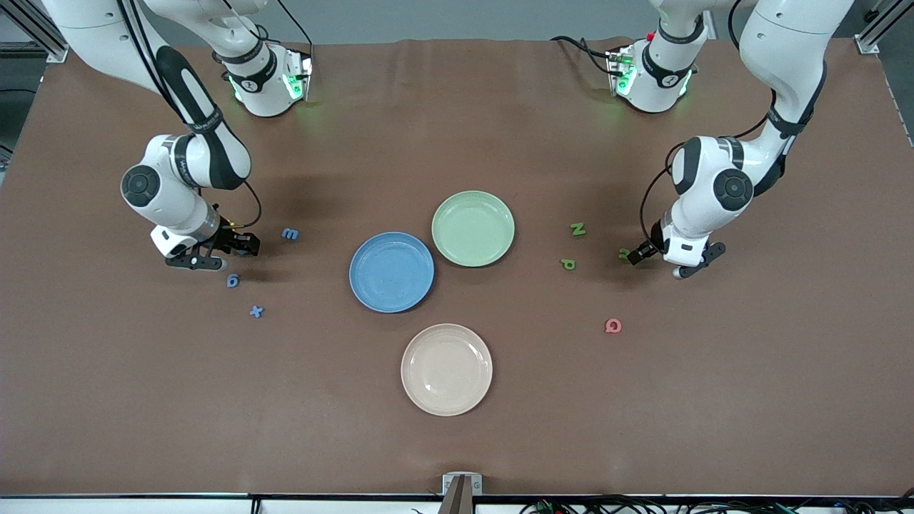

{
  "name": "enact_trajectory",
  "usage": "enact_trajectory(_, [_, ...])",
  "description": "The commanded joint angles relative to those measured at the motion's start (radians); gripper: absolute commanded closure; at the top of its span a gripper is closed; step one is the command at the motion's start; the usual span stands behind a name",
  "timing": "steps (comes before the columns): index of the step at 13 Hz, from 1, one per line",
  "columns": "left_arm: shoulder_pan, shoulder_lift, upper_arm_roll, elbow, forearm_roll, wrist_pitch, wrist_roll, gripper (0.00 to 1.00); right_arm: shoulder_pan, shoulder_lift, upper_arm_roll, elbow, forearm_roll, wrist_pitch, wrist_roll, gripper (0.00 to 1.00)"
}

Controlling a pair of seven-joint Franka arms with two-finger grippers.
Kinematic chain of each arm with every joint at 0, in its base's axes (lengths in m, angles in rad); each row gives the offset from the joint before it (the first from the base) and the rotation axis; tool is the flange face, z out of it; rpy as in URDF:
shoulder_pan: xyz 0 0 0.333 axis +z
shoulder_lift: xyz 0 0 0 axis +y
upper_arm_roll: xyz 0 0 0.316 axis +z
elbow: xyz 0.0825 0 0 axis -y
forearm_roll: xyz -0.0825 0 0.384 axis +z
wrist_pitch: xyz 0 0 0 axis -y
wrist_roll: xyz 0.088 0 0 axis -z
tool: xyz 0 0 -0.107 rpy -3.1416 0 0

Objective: Sort letters by color into matching plates
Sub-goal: 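Grasp green B with the left gripper while the right gripper grasps blue c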

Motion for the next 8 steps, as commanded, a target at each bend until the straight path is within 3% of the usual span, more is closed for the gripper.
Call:
enact_trajectory(1, [-0.002,0.019,0.000,0.001,0.015,0.018,-0.024,0.41,0.005,0.022,-0.002,-0.006,0.021,0.031,0.008,0.27])
enact_trajectory(5, [0.000,0.017,-0.002,0.005,0.015,0.018,-0.025,0.62,0.002,0.023,-0.002,-0.017,0.021,0.031,0.008,0.30])
enact_trajectory(7, [0.000,0.014,-0.002,0.005,0.017,0.018,-0.025,0.74,0.002,0.023,-0.002,-0.021,0.021,0.028,0.008,0.45])
enact_trajectory(8, [0.000,0.007,-0.002,0.005,0.017,0.018,-0.025,0.77,0.002,0.022,-0.002,-0.021,0.021,0.025,0.008,0.63])
